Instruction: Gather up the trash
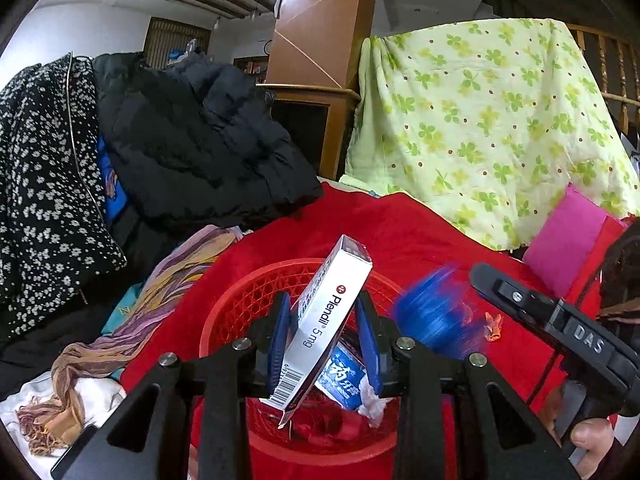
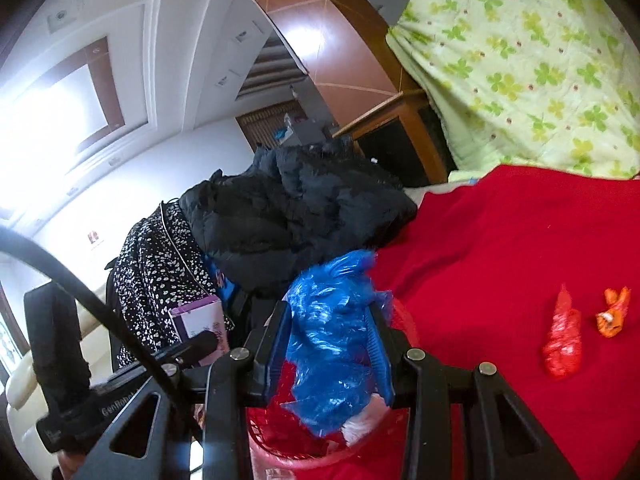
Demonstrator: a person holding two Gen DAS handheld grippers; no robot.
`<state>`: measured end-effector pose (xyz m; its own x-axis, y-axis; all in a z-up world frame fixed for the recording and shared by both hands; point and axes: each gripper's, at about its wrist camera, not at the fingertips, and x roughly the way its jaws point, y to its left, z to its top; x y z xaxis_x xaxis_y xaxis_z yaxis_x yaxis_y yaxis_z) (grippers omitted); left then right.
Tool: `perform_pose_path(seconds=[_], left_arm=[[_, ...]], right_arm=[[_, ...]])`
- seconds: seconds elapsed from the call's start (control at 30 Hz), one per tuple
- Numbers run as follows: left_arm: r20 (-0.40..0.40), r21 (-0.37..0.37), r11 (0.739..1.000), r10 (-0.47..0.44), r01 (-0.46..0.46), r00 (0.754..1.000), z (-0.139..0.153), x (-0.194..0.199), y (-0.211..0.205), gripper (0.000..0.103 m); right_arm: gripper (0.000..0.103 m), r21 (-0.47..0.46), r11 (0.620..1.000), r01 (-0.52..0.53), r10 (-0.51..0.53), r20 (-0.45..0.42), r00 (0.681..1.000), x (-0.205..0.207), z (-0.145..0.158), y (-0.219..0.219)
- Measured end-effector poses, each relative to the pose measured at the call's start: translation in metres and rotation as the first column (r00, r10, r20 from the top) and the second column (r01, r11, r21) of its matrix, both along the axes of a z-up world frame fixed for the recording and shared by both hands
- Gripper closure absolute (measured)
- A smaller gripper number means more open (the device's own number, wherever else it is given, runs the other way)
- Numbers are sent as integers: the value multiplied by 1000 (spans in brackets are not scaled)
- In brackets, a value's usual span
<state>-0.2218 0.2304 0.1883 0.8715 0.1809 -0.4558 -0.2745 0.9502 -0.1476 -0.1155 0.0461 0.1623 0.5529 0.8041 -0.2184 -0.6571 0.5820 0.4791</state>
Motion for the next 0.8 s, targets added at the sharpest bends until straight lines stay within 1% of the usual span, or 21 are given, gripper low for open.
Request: perform_pose_path(seconds=[0.03, 0.07, 0.1, 0.17, 0.2, 0.33, 0.47, 0.53, 0.57, 0.6, 0.67, 0.77, 0.8], left_arm=[[-3, -2, 1000, 5, -5, 1000, -1, 2, 2, 67], [-4, -3, 1000, 11, -11, 1000, -3, 3, 5, 62], [-4, -2, 1000, 18, -18, 1000, -4, 5, 7, 47], [-8, -7, 999, 45, -45, 999, -7, 5, 12, 27], [-1, -9, 998, 59, -59, 998, -8, 2, 14, 26], [2, 16, 999, 50, -50, 999, -8, -2, 9, 26], [6, 8, 1000, 8, -8, 1000, -7, -7, -7, 25], [8, 9, 999, -39, 39, 999, -6, -9, -24, 24], [8, 16, 998, -62, 62, 998, -6, -10, -33, 23], [8, 23, 997, -80, 80, 997, -5, -10, -41, 22], [6, 43, 990, -132, 132, 991, -3, -11, -64, 21], [5, 84, 976, -203, 202, 979, -1, -14, -100, 21], [4, 91, 971, -221, 220, 975, -1, -15, -109, 21]], right_arm=[[63, 2, 1000, 2, -2, -8, 1000, 4, -1, 5], [63, 5, 1000, 4, -4, -16, 1000, 8, -1, 9], [63, 13, 1000, 1, -1, -31, 1000, 16, -2, 15], [63, 16, 1000, -3, 4, -54, 999, 25, -4, 21], [63, 15, 1000, 5, -4, -67, 998, 30, -6, 23], [63, 21, 999, 24, -23, -78, 997, 32, -13, 11], [63, 18, 998, 66, -64, -86, 994, 28, -18, -17], [63, 23, 995, 100, -98, -88, 991, 26, -18, -39], [60, 26, 992, 124, -121, -92, 988, 24, -17, -52], [53, 31, 989, 145, -141, -96, 985, 23, -16, -65], [46, 40, 982, 183, -178, -99, 979, 19, -13, -87], [46, 31, 963, 269, -266, -73, 961, 10, -10, -132], [46, 20, 950, 313, -311, -64, 948, 7, -9, -152]])
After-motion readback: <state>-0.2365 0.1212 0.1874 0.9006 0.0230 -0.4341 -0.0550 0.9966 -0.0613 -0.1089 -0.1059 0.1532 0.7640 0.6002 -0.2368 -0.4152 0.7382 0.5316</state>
